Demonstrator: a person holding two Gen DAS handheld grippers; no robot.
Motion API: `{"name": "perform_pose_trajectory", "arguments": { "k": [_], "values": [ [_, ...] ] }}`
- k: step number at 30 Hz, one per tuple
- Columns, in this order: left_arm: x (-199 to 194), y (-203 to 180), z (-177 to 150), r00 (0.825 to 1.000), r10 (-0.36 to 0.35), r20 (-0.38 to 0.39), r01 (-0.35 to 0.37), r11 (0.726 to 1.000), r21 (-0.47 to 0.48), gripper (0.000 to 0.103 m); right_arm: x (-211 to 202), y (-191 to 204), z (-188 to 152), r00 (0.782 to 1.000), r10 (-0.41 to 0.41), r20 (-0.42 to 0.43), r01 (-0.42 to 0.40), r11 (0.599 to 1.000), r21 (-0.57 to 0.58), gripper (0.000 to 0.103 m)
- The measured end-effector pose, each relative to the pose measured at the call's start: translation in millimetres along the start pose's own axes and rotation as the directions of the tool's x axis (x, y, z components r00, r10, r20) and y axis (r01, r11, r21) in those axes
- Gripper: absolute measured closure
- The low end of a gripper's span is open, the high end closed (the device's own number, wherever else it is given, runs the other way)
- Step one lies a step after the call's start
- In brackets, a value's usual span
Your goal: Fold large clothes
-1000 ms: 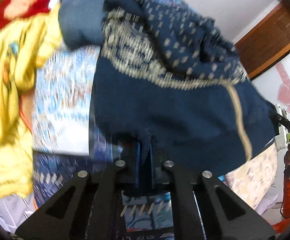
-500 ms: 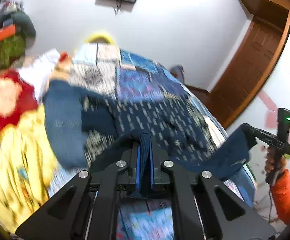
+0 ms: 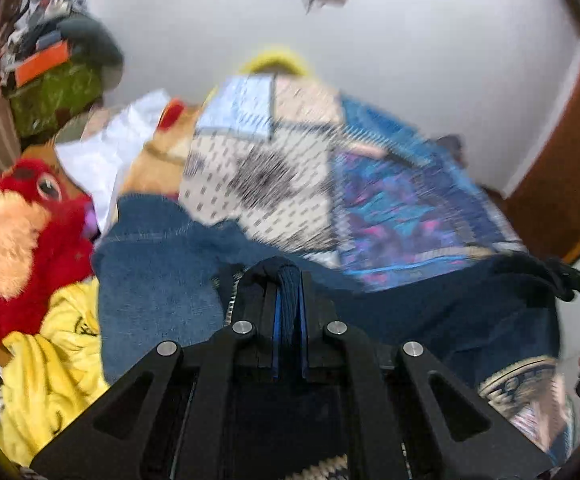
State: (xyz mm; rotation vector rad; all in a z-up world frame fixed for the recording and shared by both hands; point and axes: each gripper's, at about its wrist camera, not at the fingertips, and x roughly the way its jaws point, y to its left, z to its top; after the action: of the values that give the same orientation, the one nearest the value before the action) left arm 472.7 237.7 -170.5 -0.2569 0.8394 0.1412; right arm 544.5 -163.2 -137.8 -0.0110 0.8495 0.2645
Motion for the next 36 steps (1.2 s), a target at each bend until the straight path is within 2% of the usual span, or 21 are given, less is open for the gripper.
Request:
{"name": "perform_pose_trajectory", "arguments": {
  "k": [2,6,7,8,9,10,14,19,20,21,23,25,29,32,36],
  "values": [
    [34.3,7.5,-4.3,0.998,0.037,-0.049,-0.037,0.999,-0.007,0.096,34.0,-3.4,-1.3,0.999,-0.033,-0.038,0.032,0.999,-0.009,0.096],
    [69.7,17.6,-15.5,0.994,0.032,-0.107,-0.036,0.999,-0.039,0.095,68.0,-16.0,-9.8,0.995,-0.073,-0.064,0.072,0.997,-0.019,0.096],
    [72.6,17.2,-17.0,0.994,0.042,-0.105,-0.046,0.998,-0.031,0.095,70.2,-19.3,-9.9,0.993,-0.105,-0.056,0.103,0.994,-0.028,0.096],
    [72.2,15.8,-17.3,0.994,0.048,-0.102,-0.050,0.999,-0.020,0.095,70.3,-24.7,-9.6,0.977,-0.211,-0.042,0.209,0.977,-0.051,0.096],
    [69.6,14.2,-16.7,0.994,0.052,-0.098,-0.053,0.999,-0.007,0.094,68.9,-29.1,-9.4,0.959,-0.280,-0.030,0.277,0.958,-0.074,0.096],
    [65.3,10.1,-14.4,0.993,0.056,-0.100,-0.055,0.998,0.013,0.094,67.2,-33.2,-9.2,0.952,-0.306,-0.021,0.303,0.949,-0.093,0.096],
    [36.7,-2.1,-1.6,0.995,0.055,-0.083,-0.048,0.995,0.084,0.089,38.1,-55.2,-9.3,0.974,-0.227,-0.021,0.224,0.969,-0.102,0.096],
    [-5.0,-19.6,11.4,0.998,-0.005,-0.067,0.013,0.994,0.109,0.076,-7.0,-43.6,-12.1,0.993,-0.114,0.008,0.115,0.987,-0.116,0.096],
    [-11.8,-23.8,11.5,0.998,-0.011,-0.064,0.019,0.993,0.116,0.069,-13.1,-35.9,-13.6,0.996,-0.085,0.008,0.085,0.989,-0.124,0.096],
    [-18.9,-28.2,11.7,0.999,-0.003,-0.048,0.010,0.992,0.128,0.057,-17.5,-29.5,-14.5,0.998,-0.064,0.008,0.065,0.989,-0.131,0.096],
    [-37.5,-38.3,11.2,0.999,0.029,0.023,-0.032,0.987,0.154,0.042,-25.5,-11.8,-17.2,1.000,-0.006,0.002,0.006,0.989,-0.145,0.096],
    [-49.9,-43.1,12.4,0.998,0.028,0.059,-0.037,0.987,0.156,0.041,-29.4,7.6,-21.0,0.999,0.048,-0.011,-0.049,0.986,-0.162,0.096],
    [-45.0,-53.4,9.2,0.999,-0.038,-0.003,0.038,0.985,0.171,0.039,-23.6,41.0,-27.1,0.991,0.124,-0.054,-0.132,0.973,-0.188,0.096],
    [-21.7,-64.4,-6.6,0.997,-0.029,-0.066,0.043,0.975,0.218,0.038,-9.5,62.0,-32.4,0.982,0.164,-0.095,-0.180,0.964,-0.195,0.096],
    [29.4,-75.7,-31.5,0.983,-0.017,-0.180,0.061,0.968,0.244,0.038,23.5,84.4,-39.8,0.963,0.201,-0.178,-0.235,0.953,-0.190,0.096]
  ]
}}
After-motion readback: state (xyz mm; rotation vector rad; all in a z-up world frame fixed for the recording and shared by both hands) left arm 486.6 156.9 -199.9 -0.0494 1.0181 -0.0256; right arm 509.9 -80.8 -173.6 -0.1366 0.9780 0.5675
